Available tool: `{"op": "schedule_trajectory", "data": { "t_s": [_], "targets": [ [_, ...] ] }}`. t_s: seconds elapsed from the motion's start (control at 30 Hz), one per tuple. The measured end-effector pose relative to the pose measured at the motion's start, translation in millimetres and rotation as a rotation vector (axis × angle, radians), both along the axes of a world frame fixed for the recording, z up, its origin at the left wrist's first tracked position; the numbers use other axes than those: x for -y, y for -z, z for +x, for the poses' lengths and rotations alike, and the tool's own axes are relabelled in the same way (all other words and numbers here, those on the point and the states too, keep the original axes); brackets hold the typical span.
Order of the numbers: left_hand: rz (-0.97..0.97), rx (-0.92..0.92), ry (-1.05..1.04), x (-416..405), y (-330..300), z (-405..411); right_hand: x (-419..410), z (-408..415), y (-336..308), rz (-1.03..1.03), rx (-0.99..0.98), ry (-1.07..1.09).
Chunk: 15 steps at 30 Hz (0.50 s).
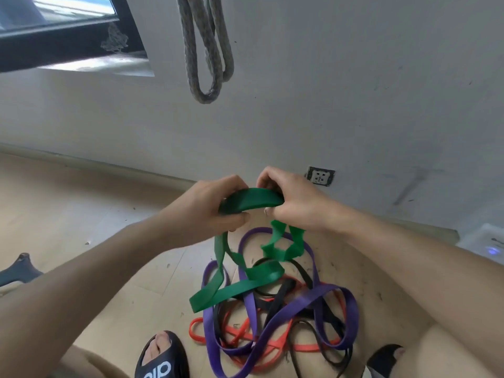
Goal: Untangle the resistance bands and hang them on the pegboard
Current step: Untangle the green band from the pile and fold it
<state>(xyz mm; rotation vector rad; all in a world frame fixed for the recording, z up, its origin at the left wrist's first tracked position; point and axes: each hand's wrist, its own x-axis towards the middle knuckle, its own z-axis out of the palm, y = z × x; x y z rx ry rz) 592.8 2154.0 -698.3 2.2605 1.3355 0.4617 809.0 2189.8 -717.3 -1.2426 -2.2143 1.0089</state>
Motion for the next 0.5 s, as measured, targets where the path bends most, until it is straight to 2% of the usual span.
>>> {"op": "schedule_trajectory", "data": {
  "t_s": [0.1,0.2,0.23,0.3,0.4,0.5],
  "targets": [
    [-0.254,0.205,-0.006,-1.3,-11.0,-9.6,-5.8,6.1,6.8,-0.057,0.022,0.02],
    [-0.334,0.345,-0.041,-1.9,-10.1,-9.6,-6.0,7.1,15.3,-0.091,0.092,0.001],
    [-0.334,0.318,-0.047,-2.9,-8.0,-8.0,-4.7,6.8,17.7,-0.1,0.103,-0.007],
    [-0.295,0.15,-0.042,-2.0,-4.0,-3.9,-2.1,4.1,20.7,-0.092,0.1,-0.006],
    [-0.104,-0.084,-0.052,4.7,6.7,6.2,2.6,-6.9,19.7,-0.059,0.066,0.0],
    [0.059,-0.034,0.028,8.9,13.5,15.9,5.6,-14.7,17.5,-0.023,0.034,0.005]
  ]
}}
